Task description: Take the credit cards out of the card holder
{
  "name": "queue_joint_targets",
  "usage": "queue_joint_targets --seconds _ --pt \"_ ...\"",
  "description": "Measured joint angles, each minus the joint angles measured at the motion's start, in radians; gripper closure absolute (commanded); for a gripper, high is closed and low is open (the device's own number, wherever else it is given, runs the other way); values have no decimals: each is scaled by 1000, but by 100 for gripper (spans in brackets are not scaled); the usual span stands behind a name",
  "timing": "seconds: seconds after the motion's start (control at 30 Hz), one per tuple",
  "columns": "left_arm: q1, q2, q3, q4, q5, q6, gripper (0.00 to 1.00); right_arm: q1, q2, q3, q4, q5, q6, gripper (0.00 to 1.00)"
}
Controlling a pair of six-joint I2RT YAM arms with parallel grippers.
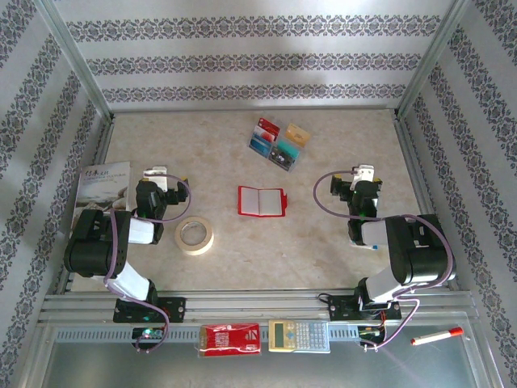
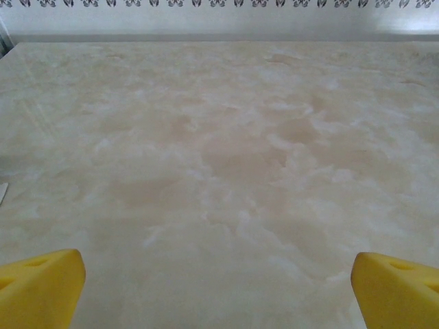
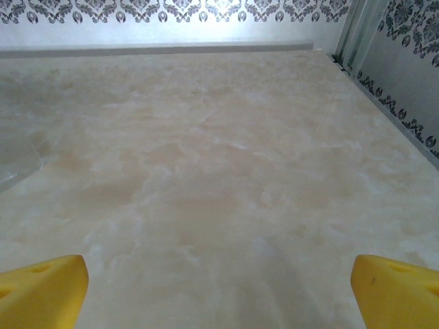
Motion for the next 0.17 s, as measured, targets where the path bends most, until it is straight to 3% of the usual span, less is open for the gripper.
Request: queue_joint_targets --seconds 0.17 --pt "0 0 1 -3 0 0 0 0 0 0 0 0 0 2"
